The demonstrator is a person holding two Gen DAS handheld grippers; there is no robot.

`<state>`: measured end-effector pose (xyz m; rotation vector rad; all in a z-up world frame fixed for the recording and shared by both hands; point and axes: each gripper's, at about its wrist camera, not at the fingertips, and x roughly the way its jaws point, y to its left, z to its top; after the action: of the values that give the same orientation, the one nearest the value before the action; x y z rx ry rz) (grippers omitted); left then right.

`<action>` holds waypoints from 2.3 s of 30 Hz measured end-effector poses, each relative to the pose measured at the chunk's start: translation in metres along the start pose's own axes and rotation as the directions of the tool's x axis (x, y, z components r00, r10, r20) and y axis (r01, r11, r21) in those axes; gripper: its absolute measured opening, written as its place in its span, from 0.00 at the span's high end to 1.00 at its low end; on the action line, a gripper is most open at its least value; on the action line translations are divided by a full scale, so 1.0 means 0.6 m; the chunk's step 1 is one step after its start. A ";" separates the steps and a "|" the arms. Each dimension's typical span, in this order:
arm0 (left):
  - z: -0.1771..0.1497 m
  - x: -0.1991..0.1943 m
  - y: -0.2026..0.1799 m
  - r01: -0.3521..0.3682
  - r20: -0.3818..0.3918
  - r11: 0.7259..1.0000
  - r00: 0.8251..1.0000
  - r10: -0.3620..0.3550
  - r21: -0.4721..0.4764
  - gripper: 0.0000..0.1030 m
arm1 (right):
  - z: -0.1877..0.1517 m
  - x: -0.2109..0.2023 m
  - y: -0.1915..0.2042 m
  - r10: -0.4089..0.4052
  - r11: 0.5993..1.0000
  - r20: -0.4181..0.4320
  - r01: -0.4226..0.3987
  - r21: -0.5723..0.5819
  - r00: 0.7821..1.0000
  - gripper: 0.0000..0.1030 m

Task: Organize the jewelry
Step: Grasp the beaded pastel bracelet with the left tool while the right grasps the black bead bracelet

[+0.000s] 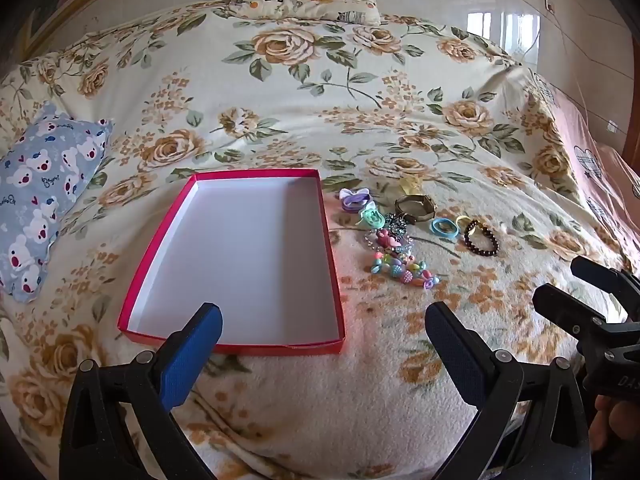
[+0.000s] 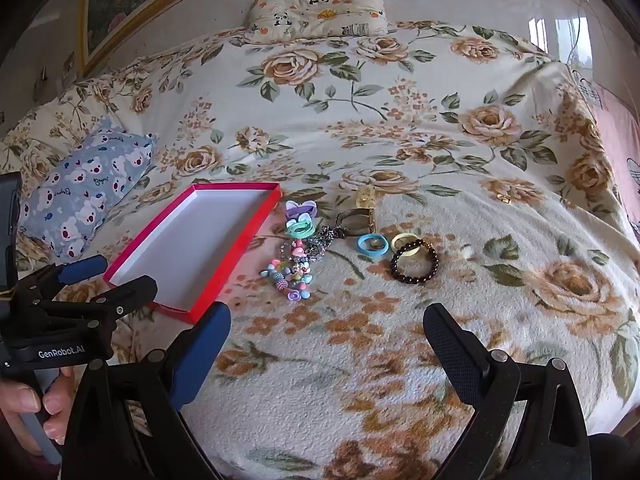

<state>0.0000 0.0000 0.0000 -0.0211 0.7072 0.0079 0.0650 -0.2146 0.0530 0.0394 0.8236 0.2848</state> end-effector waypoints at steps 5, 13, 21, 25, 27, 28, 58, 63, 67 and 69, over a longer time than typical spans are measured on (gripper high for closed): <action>0.001 0.001 -0.001 -0.001 -0.002 1.000 1.000 0.001 0.002 0.01 | 0.000 0.001 0.002 0.002 1.000 -0.001 -0.002 0.001 1.000 0.05; -0.004 0.010 0.003 0.008 -0.008 1.000 1.000 -0.008 -0.001 0.01 | -0.001 0.002 0.002 0.002 1.000 -0.002 -0.002 0.001 1.000 0.05; 0.011 0.029 -0.004 0.021 -0.029 1.000 0.999 -0.021 -0.002 0.01 | -0.001 0.008 0.004 0.009 1.000 -0.018 -0.008 0.017 1.000 0.05; 0.018 0.038 -0.005 0.032 -0.036 0.999 0.999 -0.032 0.002 0.01 | 0.003 0.014 -0.006 0.008 1.000 -0.029 -0.008 0.029 1.000 0.05; 0.023 0.043 -0.007 0.043 -0.043 0.999 0.998 -0.043 0.005 0.01 | 0.005 0.018 -0.014 0.005 0.999 -0.034 -0.004 0.036 0.999 0.05; 0.025 0.047 -0.010 0.053 -0.048 0.999 0.997 -0.052 0.005 0.01 | 0.008 0.020 -0.021 0.004 0.999 -0.036 -0.003 0.041 0.999 0.05; 0.089 0.310 -0.096 0.175 -0.299 0.984 0.940 -0.161 0.021 0.31 | 0.040 0.226 -0.194 -0.082 0.970 -0.266 0.138 0.202 0.960 0.53; 0.086 0.327 -0.102 0.179 -0.308 0.983 0.939 -0.156 0.047 0.55 | 0.045 0.247 -0.185 -0.150 0.971 -0.276 0.193 0.138 0.949 0.67; 0.084 0.325 -0.097 0.198 -0.300 0.979 0.938 -0.175 0.047 0.75 | 0.045 0.249 -0.176 -0.169 0.974 -0.270 0.202 0.099 0.948 0.91; 0.083 0.320 -0.088 0.209 -0.299 0.977 0.935 -0.190 0.034 0.82 | 0.046 0.248 -0.175 -0.165 0.975 -0.265 0.198 0.101 0.950 0.93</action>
<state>0.1790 -0.0517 -0.0860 -0.0313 1.0014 -0.2179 0.2055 -0.2742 -0.0502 0.0454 1.0944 0.0627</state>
